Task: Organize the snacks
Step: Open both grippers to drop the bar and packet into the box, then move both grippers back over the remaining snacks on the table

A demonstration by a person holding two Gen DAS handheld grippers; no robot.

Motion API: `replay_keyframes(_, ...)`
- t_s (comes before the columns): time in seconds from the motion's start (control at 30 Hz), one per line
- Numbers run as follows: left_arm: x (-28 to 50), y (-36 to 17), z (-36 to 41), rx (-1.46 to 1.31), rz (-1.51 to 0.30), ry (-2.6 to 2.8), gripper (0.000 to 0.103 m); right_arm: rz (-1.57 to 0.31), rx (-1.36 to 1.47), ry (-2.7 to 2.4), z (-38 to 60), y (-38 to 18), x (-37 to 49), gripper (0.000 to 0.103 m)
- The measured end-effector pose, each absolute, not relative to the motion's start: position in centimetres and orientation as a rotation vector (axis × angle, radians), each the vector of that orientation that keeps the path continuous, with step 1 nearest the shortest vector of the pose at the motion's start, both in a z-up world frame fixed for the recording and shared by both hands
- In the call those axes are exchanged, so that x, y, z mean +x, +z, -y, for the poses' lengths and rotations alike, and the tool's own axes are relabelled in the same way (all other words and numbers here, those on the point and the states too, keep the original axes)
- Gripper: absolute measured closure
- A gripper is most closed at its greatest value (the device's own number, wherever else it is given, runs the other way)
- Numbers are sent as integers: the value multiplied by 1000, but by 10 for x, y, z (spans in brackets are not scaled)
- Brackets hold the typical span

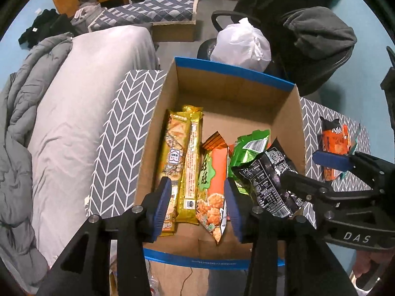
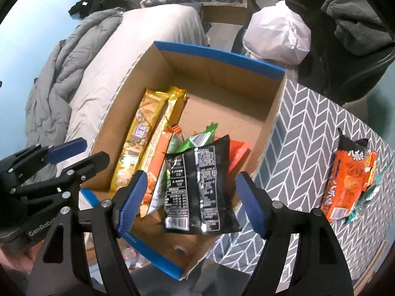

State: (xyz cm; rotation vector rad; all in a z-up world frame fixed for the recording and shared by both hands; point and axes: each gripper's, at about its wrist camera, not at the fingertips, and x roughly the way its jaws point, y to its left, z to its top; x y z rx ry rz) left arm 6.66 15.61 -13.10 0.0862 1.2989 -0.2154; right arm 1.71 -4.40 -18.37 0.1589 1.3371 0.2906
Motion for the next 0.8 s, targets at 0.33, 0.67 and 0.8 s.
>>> replay_keyframes(0.33,62,-123,-154,26,-1316,-217,40,-1339,189,234,66,-175,11,25)
replay_keyframes(0.67,52,-116,-121,-3,-1343,-312,37,-1367,254,130,113,-177,-9,24)
replay_keyframes(0.8,44,-115,-95,23,-1358,-390,37,-1386,299,65,138,-181,-22,24)
